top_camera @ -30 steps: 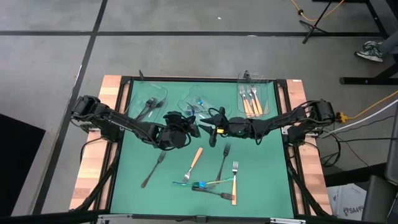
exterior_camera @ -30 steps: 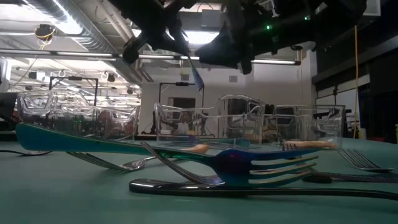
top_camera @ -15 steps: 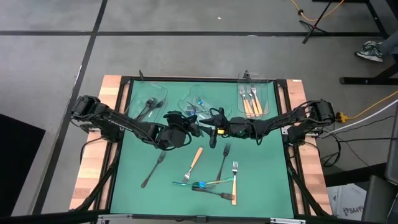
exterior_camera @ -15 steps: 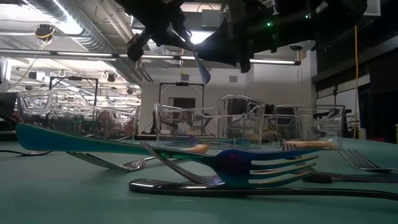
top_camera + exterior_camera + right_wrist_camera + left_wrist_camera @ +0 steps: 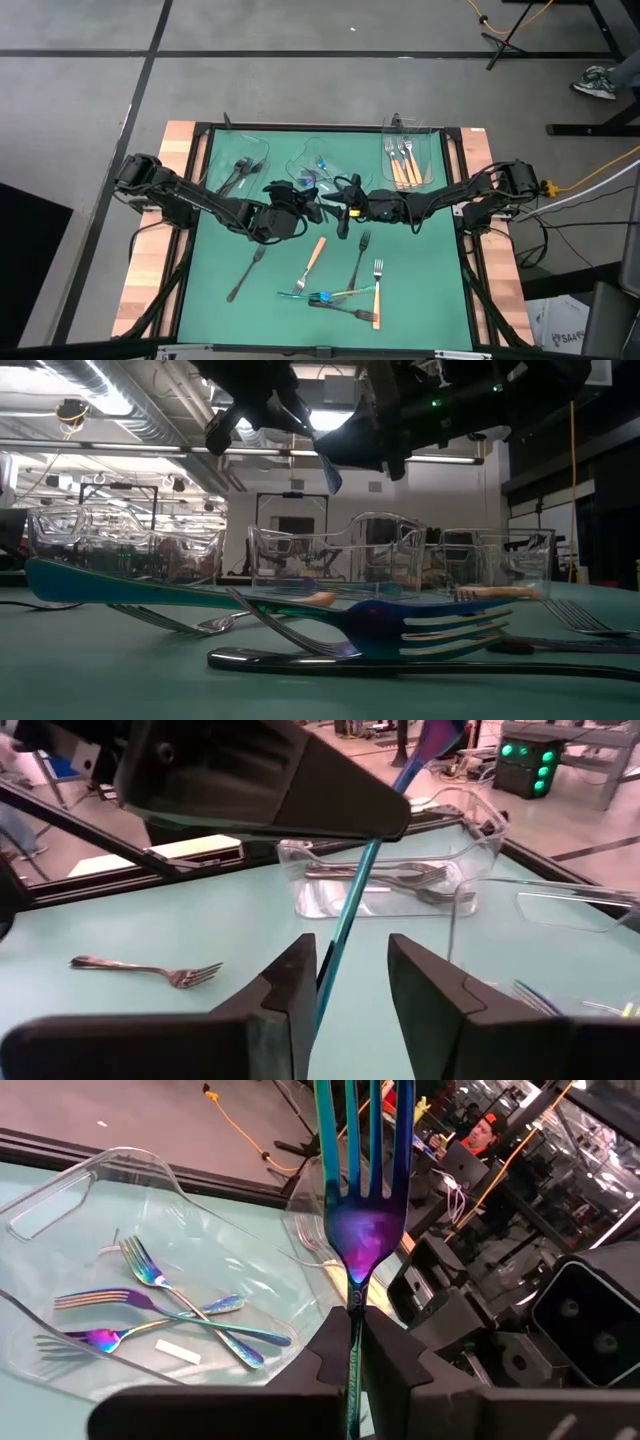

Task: Sort silverware by color (type)
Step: Put the blue fork into the center transparent bin

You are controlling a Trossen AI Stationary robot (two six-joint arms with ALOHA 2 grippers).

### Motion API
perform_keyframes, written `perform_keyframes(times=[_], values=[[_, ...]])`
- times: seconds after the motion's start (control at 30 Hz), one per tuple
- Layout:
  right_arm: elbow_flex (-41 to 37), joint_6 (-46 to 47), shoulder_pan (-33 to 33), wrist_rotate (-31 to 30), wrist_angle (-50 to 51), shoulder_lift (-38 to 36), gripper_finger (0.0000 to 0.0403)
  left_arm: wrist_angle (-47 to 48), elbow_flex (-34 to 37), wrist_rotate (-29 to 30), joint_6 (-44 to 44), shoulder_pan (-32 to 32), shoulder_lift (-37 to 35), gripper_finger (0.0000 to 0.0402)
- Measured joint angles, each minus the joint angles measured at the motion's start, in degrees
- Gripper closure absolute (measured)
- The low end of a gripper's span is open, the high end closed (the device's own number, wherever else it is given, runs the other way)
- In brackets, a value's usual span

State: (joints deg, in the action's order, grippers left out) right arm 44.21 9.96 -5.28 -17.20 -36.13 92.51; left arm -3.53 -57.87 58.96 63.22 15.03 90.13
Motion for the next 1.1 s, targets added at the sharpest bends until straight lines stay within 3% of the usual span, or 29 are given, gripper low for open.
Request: perform_keyframes(times=[0.8,1.1], values=[[0.00,0.01,0.04,1.81,0.55,0.00,0.0288,-0.55,0.00,-0.17,0.15,0.02,0.00,0.0391],[0.00,0.04,-0.02,2.26,3.33,0.00,0.0288,-0.18,0.00,-5.41,-0.92,-0.03,0.00,0.0390]])
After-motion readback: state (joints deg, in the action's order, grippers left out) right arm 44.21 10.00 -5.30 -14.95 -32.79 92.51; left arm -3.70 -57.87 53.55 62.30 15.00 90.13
